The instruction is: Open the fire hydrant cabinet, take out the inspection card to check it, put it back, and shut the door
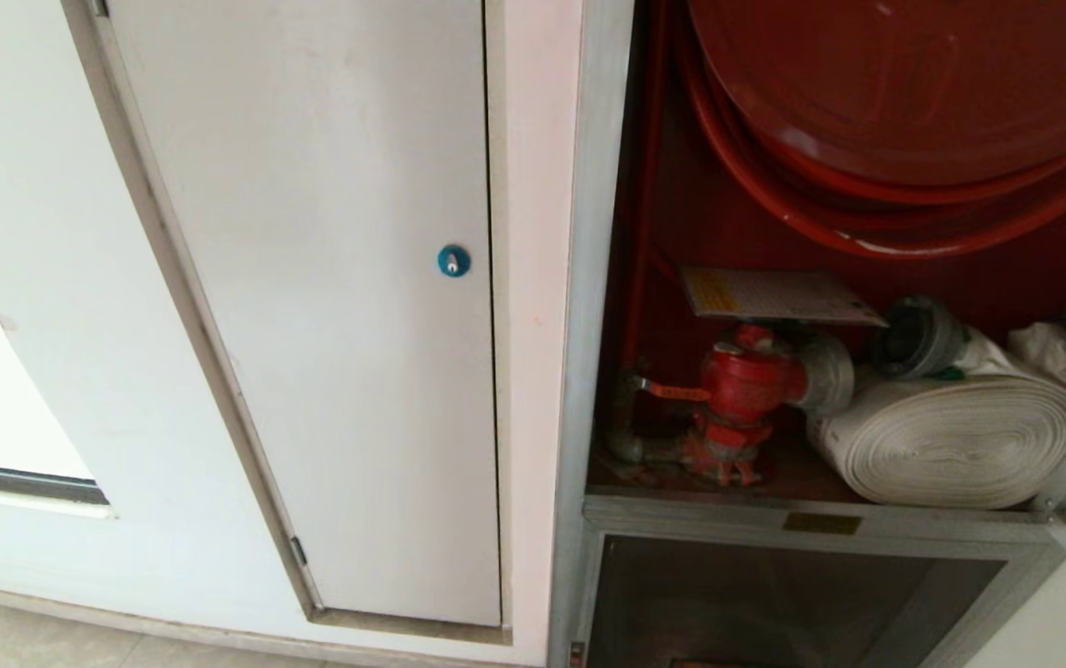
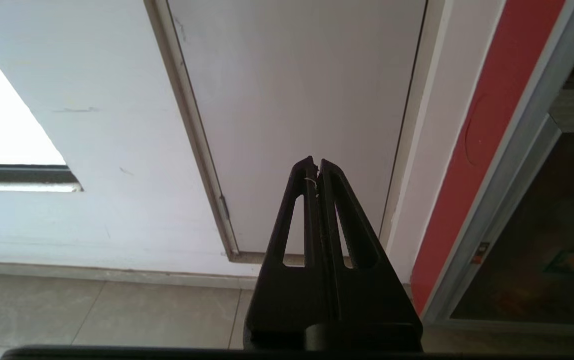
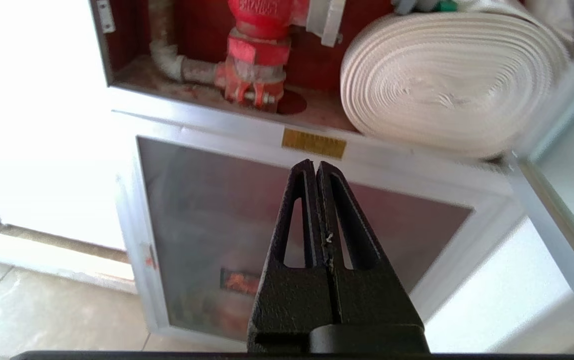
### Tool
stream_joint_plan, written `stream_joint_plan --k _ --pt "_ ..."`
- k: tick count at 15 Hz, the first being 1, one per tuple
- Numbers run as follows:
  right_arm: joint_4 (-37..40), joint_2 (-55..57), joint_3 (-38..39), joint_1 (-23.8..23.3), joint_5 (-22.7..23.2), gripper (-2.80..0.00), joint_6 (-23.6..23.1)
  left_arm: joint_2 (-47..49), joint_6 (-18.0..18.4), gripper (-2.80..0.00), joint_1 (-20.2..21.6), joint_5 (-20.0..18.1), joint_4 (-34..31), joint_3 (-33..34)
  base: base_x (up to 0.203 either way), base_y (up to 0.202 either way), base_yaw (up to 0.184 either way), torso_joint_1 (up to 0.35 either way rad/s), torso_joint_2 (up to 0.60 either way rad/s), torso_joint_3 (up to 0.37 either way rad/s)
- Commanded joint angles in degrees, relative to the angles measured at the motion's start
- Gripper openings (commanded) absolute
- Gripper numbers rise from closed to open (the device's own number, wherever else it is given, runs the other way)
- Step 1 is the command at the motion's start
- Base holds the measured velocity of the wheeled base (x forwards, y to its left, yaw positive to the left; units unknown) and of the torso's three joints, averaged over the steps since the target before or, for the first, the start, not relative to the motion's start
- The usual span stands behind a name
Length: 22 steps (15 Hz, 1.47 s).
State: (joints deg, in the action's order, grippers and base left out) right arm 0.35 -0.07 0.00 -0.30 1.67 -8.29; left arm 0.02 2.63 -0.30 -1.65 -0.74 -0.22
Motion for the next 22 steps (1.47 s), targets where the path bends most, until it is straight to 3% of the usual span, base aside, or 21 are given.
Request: stream_joint_plan --k 1,22 --pt "0.00 -0.01 0.00 -0.05 0.08 -2.80 -0.06 0.06 0.00 -2.80 0.04 -0.02 0.03 0.04 -0.196 0.000 0.001 0.004 0.00 0.007" --pt "0.00 -0.01 0.00 -0.05 0.17 -2.80 0.21 0.06 -0.17 -2.80 0.01 -0.02 0.09 0.04 -0.196 0.000 0.002 0.004 0.00 0.003"
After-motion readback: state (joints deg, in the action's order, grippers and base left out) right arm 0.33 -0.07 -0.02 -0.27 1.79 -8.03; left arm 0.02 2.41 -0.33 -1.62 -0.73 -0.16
